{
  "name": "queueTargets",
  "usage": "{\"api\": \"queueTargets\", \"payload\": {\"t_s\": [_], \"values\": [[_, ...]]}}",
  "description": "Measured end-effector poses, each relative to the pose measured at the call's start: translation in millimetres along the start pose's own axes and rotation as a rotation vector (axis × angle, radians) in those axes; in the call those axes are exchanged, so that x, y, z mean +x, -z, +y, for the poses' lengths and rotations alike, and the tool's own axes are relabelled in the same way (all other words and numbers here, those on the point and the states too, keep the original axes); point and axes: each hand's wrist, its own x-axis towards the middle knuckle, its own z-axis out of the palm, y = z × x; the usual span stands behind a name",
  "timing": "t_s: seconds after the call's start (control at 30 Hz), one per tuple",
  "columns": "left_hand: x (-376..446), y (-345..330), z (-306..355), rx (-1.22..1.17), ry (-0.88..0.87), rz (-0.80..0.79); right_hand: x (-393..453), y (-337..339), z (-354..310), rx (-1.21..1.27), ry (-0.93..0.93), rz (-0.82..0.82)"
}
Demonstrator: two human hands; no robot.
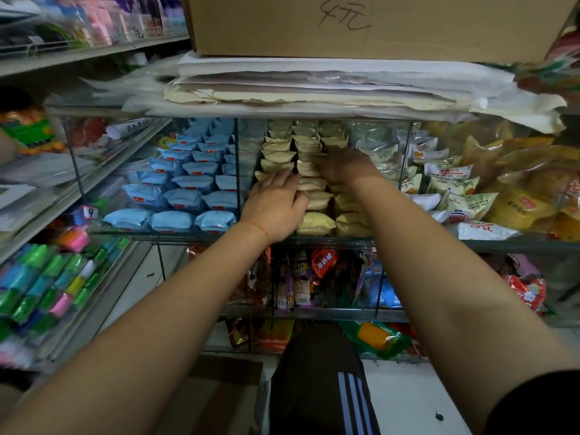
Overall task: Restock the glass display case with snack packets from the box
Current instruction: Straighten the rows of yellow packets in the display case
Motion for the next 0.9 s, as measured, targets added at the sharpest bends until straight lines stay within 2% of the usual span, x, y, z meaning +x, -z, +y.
{"api": "queueTargets", "payload": {"t_s": [0.13,0.27,0.4,0.53,0.73,0.9], "values": [[-6.8,-2.8,2.3,0.019,-0.001,0.058,-0.4,6.8,-10.9,-0.051,0.026,-0.056],[-10.3,-0.8,5.0,0.051,-0.001,0.095,-2.9,7.7,-29.9,-0.132,-0.042,-0.015],[-9.8,-2.1,4.3,0.059,0.001,0.096,-4.6,-6.5,-36.5,-0.112,0.107,0.012],[-7.3,-1.4,3.2,0.068,0.019,0.082,-3.8,-13.0,-38.4,-0.059,0.134,-0.008],[-7.4,-0.5,3.5,0.053,0.021,0.084,6.5,-8.9,-29.8,0.054,0.066,0.049],[-7.0,0.8,4.7,0.047,0.031,0.068,11.0,-14.1,-27.2,0.027,0.029,-0.056]]}}
